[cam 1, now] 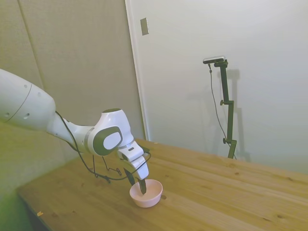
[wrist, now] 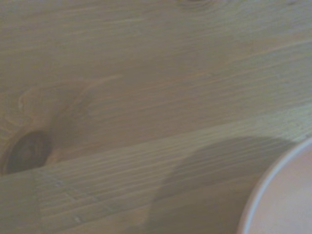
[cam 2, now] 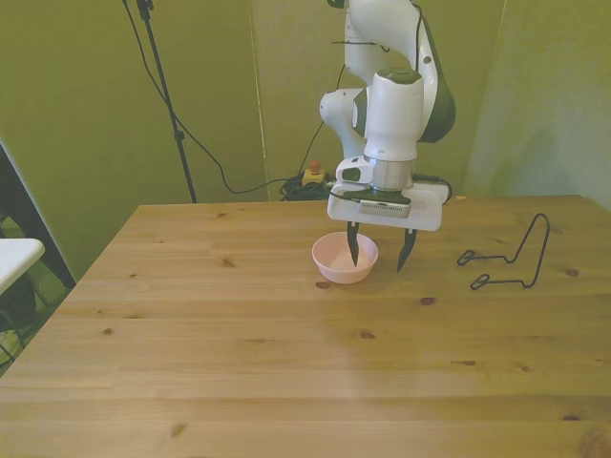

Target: Load the bowl

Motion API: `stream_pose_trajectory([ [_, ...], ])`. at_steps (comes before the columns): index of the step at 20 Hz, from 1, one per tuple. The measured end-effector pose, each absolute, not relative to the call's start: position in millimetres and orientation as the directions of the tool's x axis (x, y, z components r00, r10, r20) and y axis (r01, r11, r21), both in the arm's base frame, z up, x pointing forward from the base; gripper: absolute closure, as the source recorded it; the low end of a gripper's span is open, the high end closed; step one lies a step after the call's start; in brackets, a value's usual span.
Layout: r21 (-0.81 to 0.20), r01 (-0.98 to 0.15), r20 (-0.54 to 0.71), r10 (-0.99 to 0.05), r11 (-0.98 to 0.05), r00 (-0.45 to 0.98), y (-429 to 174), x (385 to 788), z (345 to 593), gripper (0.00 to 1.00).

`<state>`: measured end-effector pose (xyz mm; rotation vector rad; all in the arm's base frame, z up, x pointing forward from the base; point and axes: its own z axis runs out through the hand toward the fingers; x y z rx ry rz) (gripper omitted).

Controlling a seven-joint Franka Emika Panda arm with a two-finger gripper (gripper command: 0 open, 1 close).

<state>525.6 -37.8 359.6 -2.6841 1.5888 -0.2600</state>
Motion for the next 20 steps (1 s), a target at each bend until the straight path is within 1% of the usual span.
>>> stream_pose_trajectory([
  [8, -0.096, -0.859, 0.127, -0.862, -0.503, 0.491, -34.6, 526.8, 355.0, 1.0],
  [20, -0.118, -0.848, 0.111, -0.855, -0.517, 0.506, -37.5, 527.5, 360.4, 1.0],
])
